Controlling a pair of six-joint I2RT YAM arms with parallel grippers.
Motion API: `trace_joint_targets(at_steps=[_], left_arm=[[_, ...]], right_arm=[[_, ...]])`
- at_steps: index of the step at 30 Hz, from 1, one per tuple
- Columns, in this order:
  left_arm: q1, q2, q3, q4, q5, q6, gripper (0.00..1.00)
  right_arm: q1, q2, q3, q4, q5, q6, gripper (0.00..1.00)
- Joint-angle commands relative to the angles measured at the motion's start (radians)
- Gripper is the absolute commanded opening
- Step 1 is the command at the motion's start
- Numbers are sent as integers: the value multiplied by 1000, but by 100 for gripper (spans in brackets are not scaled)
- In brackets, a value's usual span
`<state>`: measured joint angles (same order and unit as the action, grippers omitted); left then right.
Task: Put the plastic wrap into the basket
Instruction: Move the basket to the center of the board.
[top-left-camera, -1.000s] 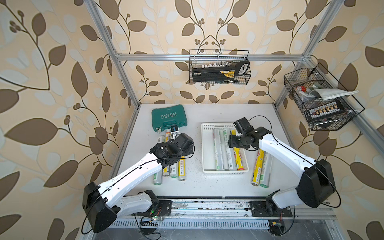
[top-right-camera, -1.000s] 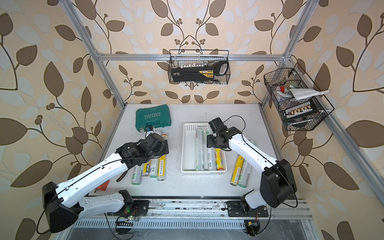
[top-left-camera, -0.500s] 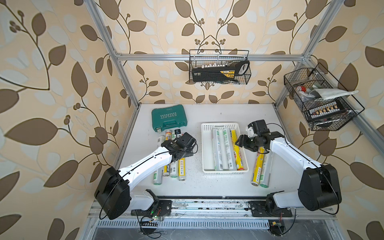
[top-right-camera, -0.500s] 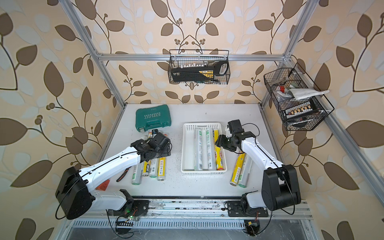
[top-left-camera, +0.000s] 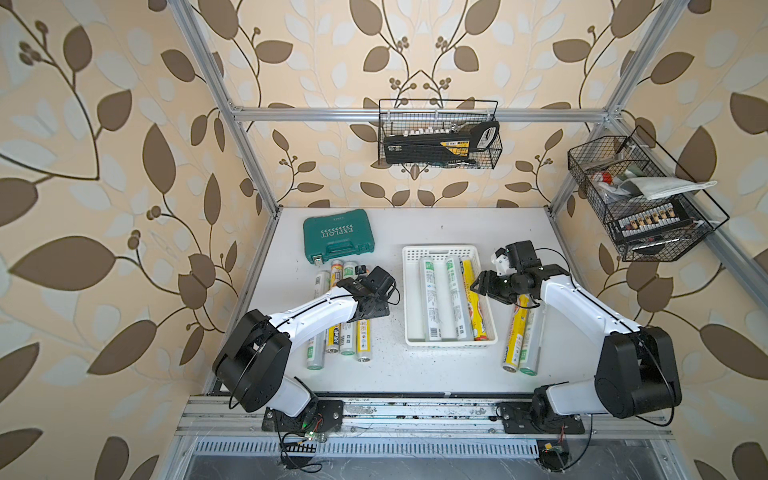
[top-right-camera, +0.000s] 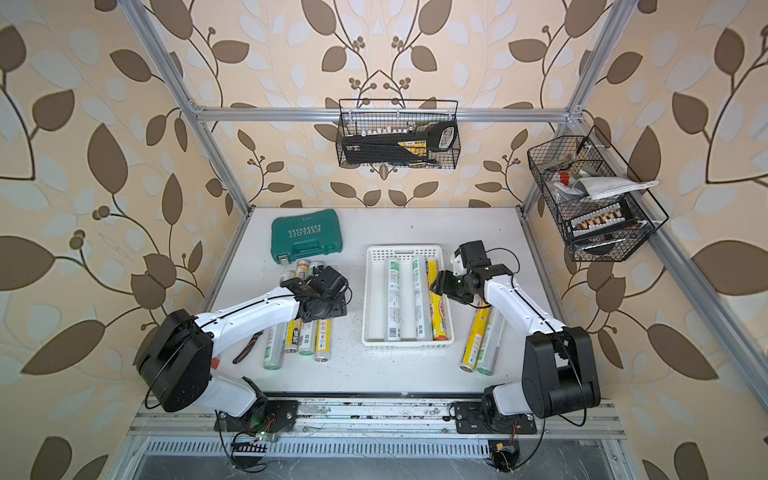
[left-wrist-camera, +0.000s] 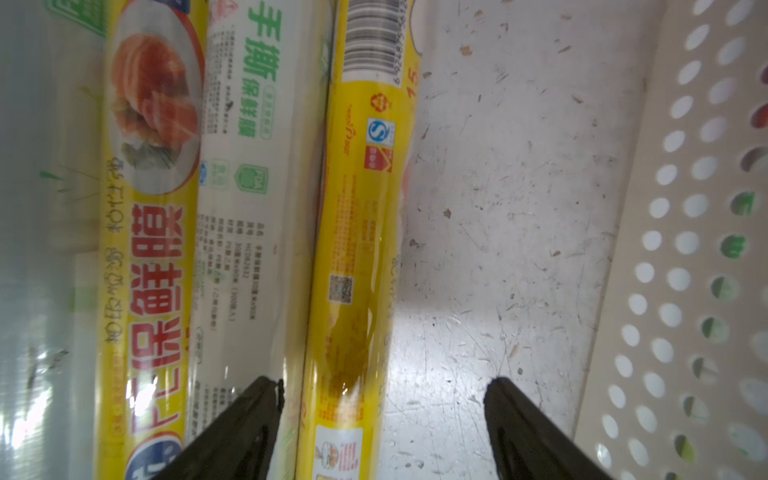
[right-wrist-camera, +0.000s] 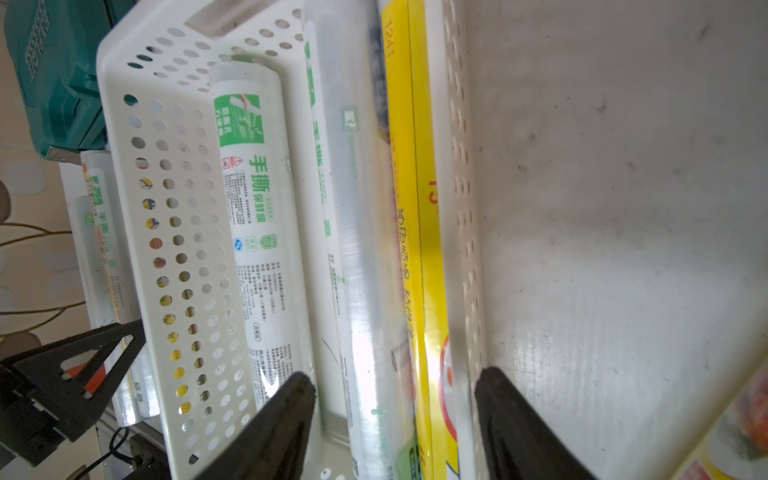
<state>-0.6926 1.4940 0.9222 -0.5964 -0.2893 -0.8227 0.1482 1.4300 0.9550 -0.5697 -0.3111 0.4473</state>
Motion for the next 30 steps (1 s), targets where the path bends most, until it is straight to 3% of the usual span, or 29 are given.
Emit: trace_joint_targets(at_steps=[1,17,30], left_arm=[[10,13,-7,37,39,-14,80],[22,85,0,69,63,-11,76],[29,155,37,76,84,-1,68]], right_arm=[[-2,19,-21,14,-14,-16,65],[3,49,-32,63,-80,16,65],[61,66,-12,73,-62,36,65]])
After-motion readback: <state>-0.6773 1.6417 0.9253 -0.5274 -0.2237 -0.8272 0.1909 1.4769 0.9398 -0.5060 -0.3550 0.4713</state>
